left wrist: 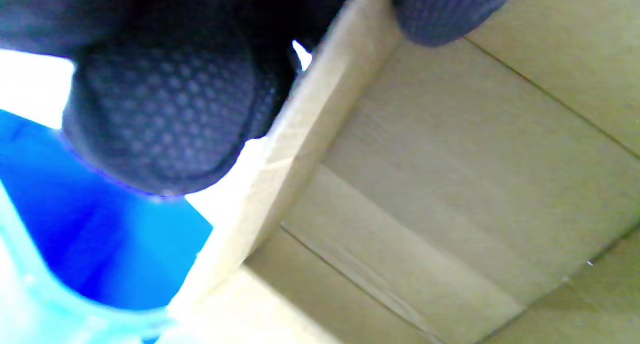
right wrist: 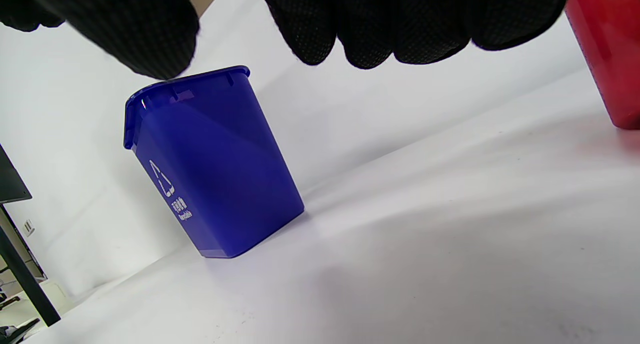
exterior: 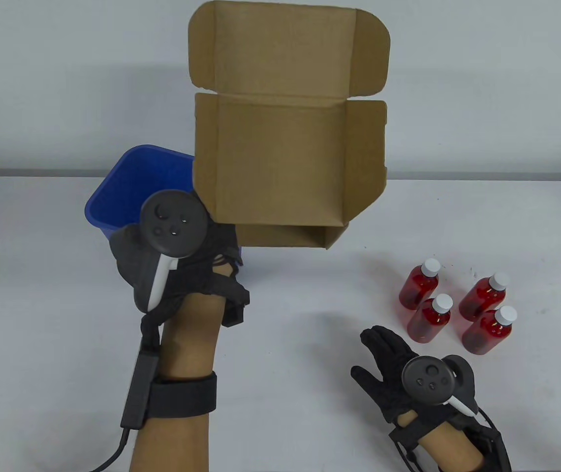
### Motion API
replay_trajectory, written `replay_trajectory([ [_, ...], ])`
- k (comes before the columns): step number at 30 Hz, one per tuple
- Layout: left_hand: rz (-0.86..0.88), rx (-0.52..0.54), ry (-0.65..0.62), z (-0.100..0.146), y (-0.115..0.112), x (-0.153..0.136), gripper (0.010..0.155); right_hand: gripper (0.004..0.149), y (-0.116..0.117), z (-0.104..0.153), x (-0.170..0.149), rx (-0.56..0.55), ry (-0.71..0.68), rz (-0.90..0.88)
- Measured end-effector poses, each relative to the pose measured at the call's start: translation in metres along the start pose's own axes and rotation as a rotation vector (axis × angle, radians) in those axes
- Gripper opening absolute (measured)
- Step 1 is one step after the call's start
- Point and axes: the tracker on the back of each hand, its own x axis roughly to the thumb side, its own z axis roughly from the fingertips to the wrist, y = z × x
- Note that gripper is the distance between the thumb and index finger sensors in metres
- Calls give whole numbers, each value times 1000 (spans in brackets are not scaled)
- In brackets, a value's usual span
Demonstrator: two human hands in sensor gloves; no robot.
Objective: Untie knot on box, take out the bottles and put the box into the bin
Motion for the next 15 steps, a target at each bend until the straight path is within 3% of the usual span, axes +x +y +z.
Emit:
replay_trajectory([
  [11, -45, 81, 178, -37, 33, -35, 55, 74, 3, -1, 3, 20, -14, 4],
  [15, -57, 162, 217, -43, 43, -43, 54, 74, 4, -1, 5, 26, -24, 8],
])
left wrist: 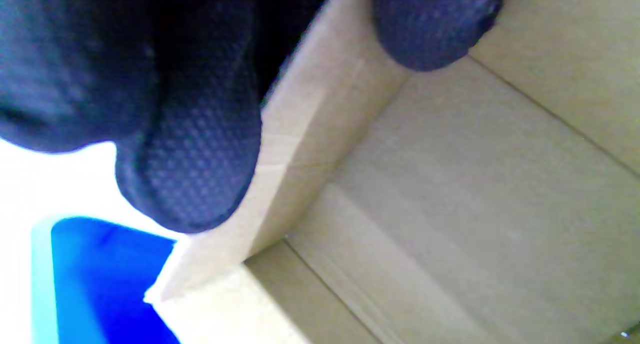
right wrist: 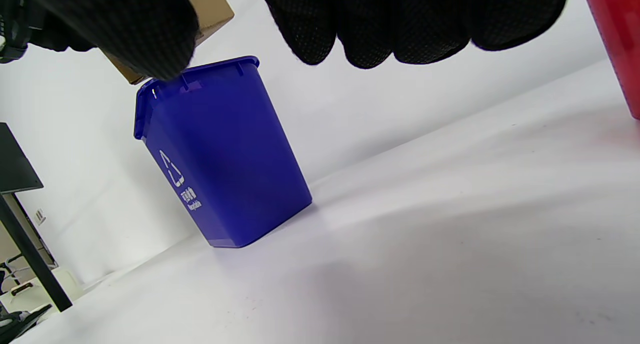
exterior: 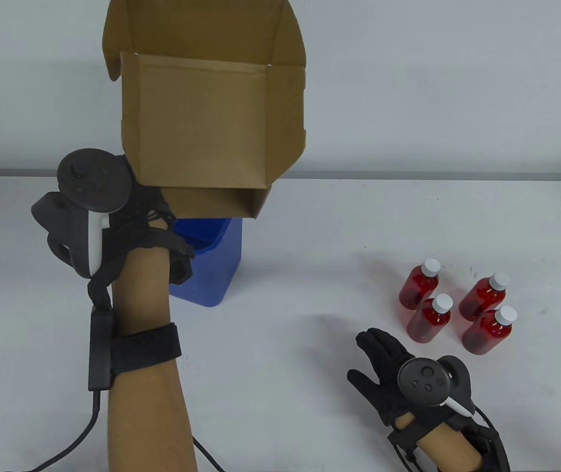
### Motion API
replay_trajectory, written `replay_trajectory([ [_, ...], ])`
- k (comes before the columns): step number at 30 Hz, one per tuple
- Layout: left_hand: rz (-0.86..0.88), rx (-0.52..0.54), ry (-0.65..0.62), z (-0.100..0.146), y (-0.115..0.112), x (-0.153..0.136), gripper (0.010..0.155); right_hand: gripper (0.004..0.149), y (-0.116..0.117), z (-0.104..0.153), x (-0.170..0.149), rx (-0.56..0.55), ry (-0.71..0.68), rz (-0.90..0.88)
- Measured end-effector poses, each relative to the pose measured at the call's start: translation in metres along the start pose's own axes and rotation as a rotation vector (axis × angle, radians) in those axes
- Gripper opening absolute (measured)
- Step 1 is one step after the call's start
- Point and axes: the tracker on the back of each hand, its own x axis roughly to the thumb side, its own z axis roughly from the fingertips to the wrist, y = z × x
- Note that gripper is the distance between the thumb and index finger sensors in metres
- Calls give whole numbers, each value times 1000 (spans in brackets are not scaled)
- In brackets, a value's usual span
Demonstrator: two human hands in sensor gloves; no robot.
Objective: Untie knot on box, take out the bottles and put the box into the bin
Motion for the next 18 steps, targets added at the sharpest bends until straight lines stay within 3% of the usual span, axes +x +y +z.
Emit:
replay_trajectory([
  [11, -60, 91, 66, -16, -8, -23, 56, 74, 0, 2, 4, -2, -13, -10],
  [18, -8, 37, 119, -26, -28, -48, 56, 74, -1, 2, 3, -1, -5, -14],
])
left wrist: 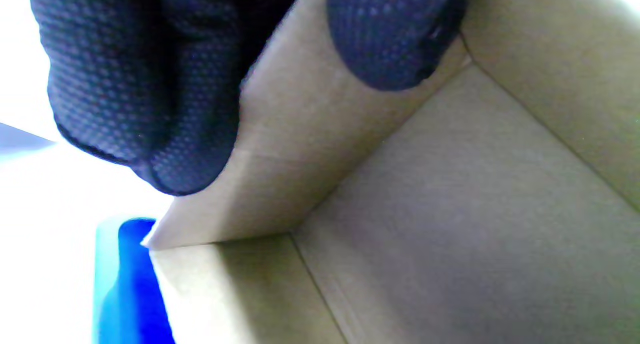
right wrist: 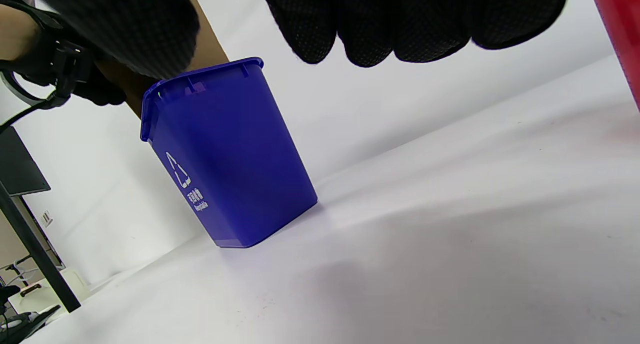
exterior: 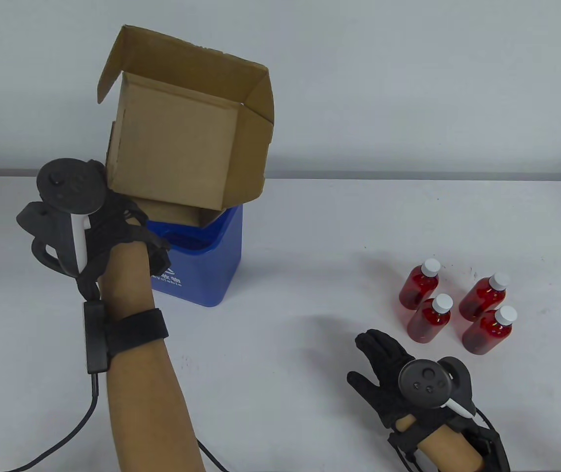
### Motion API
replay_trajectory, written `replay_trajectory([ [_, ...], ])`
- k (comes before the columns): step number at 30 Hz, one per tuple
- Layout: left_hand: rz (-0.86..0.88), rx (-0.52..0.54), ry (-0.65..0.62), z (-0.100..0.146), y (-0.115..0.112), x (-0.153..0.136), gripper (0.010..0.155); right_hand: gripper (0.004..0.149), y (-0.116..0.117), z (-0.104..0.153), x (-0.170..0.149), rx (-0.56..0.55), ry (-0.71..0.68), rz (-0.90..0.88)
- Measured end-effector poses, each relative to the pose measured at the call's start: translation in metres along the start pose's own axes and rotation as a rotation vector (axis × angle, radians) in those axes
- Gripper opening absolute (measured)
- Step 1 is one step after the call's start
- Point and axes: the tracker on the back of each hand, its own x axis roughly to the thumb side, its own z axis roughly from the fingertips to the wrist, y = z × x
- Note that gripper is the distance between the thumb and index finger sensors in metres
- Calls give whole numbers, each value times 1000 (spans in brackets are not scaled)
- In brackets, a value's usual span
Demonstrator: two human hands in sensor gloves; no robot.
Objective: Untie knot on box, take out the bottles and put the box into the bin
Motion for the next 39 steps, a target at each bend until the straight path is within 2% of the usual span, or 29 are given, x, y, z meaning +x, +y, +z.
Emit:
replay_trajectory([
  [6, 27, -69, 62, -6, -21, -14, 57, 74, -1, 0, -1, -2, 4, -2],
  [8, 15, -181, 123, -8, -31, -21, 58, 74, 0, 0, -1, 4, 4, -3],
  [9, 14, -203, 122, -8, -33, -22, 58, 74, 0, 0, -1, 7, 3, -5],
  [11, -7, -183, 91, -7, -33, -20, 58, 74, 0, 0, -1, 10, 1, -8],
  [14, -36, -212, 72, -3, -28, -15, 61, 74, 0, 0, -2, 13, 2, -8],
  [19, -15, -205, 35, 2, -19, -11, 60, 74, 1, 0, -2, 16, 4, -10],
  [28, -64, -228, -160, 28, -25, -1, 63, 74, 0, 0, -3, 7, 7, -5],
  [35, -75, -197, -335, 65, -25, 2, 62, 74, -2, 0, -5, -7, 15, -5],
  [39, -85, -185, -463, 98, -27, 1, 61, 74, -4, 0, -7, -12, 23, -6],
])
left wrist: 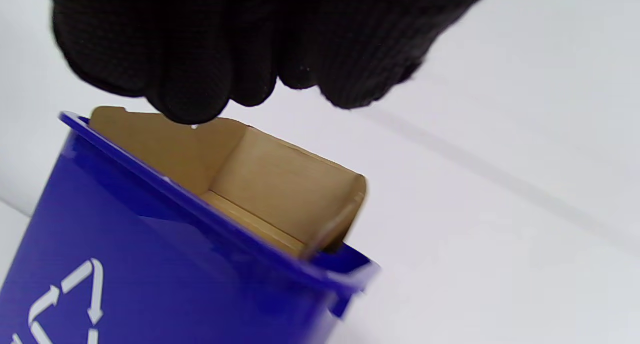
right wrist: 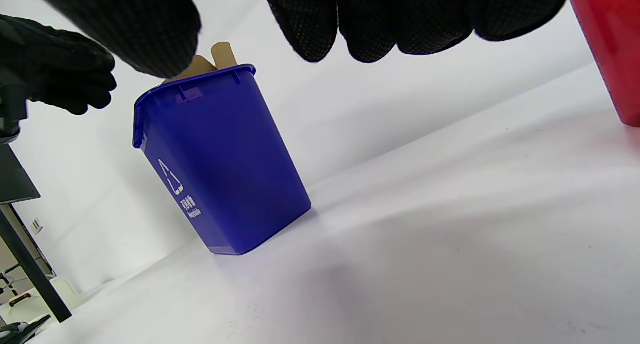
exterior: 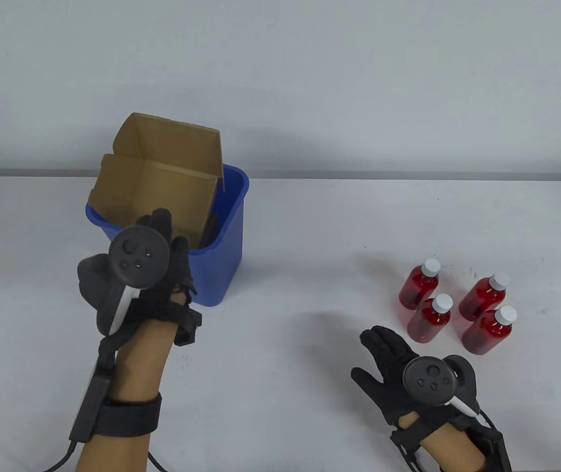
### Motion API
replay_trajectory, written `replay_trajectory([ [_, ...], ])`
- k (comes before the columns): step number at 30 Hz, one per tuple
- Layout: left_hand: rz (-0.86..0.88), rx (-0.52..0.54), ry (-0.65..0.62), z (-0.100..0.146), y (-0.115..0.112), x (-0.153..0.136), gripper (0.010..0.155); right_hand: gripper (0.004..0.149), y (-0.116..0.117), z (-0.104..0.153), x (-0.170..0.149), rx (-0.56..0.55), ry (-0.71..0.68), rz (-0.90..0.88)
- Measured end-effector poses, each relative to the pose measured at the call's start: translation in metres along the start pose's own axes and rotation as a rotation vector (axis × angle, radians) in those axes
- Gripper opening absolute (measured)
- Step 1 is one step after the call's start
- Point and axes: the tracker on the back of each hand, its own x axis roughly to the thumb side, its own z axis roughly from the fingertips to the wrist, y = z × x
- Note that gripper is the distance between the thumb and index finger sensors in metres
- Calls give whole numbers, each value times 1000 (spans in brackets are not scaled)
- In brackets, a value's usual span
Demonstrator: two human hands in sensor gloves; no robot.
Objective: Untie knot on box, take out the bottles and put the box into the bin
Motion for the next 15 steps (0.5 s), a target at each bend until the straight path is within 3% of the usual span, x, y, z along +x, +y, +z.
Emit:
replay_trajectory([
  [9, -46, -28, -224, 64, -34, 24, 65, 74, -1, 0, -2, 2, 11, -2],
  [15, 40, -168, -295, 91, -74, 28, 72, 74, -2, 0, -2, -1, 15, 7],
])
